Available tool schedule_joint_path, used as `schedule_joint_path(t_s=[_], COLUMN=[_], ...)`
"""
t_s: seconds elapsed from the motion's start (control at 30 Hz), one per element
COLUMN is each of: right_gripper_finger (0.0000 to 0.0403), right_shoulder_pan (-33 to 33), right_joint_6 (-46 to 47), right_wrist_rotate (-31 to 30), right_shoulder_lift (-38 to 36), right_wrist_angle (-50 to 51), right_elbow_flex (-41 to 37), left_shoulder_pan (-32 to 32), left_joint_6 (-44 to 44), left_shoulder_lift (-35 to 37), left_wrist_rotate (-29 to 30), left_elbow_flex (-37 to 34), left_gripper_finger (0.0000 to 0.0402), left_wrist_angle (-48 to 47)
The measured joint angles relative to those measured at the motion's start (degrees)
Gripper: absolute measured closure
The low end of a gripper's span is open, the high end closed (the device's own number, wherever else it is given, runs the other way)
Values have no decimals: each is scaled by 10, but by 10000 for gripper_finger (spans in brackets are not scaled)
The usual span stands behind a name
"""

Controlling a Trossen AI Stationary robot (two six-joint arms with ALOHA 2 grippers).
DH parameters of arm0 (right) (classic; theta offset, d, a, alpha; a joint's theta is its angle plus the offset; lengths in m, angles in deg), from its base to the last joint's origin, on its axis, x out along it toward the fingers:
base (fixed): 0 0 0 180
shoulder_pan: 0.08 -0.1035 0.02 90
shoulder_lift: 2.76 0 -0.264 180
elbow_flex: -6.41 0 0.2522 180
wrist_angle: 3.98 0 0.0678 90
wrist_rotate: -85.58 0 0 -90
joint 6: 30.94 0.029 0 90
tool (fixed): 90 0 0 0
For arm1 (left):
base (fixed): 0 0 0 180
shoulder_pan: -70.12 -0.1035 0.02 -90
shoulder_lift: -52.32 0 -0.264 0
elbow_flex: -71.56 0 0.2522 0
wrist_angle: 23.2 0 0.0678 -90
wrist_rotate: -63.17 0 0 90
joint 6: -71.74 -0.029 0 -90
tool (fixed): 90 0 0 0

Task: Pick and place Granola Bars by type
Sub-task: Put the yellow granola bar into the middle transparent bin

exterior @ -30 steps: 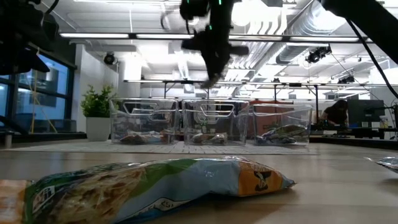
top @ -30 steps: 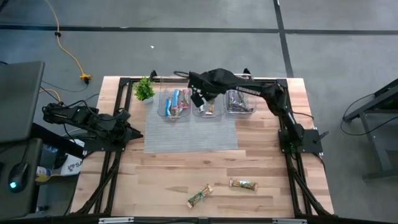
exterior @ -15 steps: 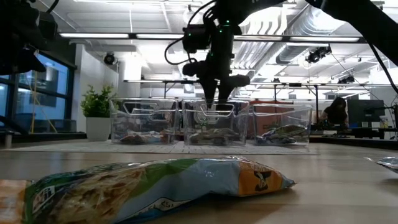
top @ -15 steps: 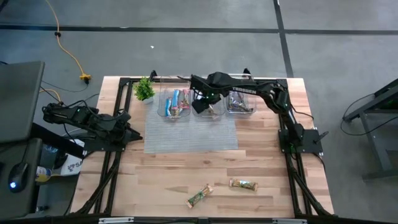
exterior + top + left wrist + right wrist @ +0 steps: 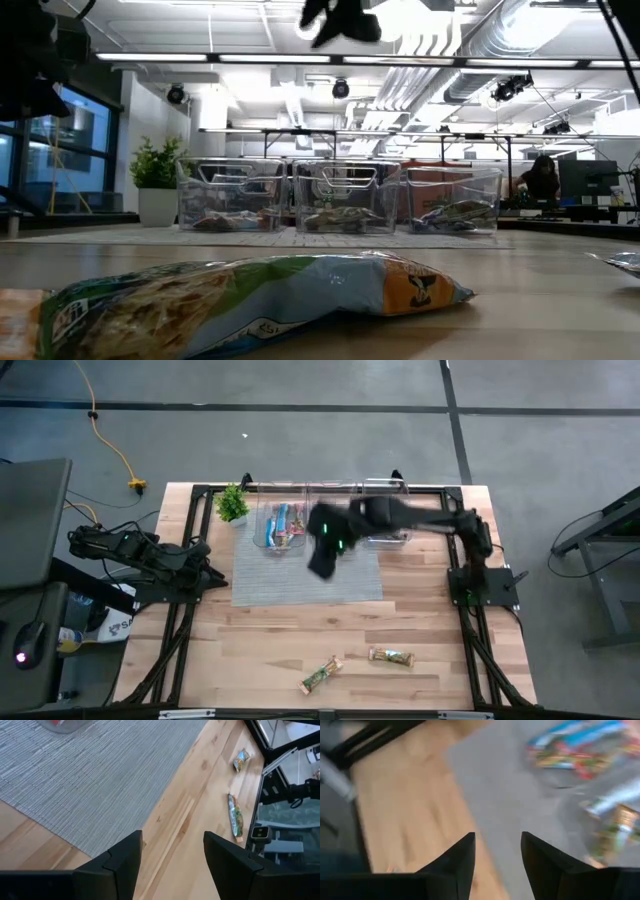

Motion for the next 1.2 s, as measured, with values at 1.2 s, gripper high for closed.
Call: schedule_joint_path(t_s=[1.2], right_gripper_finger=[210], right_shoulder_pan=[-295], right_joint_6=[-161], right_wrist_rotate=[96], right_shoulder_lift=[242], right_wrist_angle=[-110], right_elbow_flex=[-2], left_shoulder_pan=[0], left_joint_6=[-18], left_shoulder_lift=[0], left_wrist_rotate=[2], left_elbow_flex=[0], left_gripper_finger=[197], left_wrist_angle=[-6])
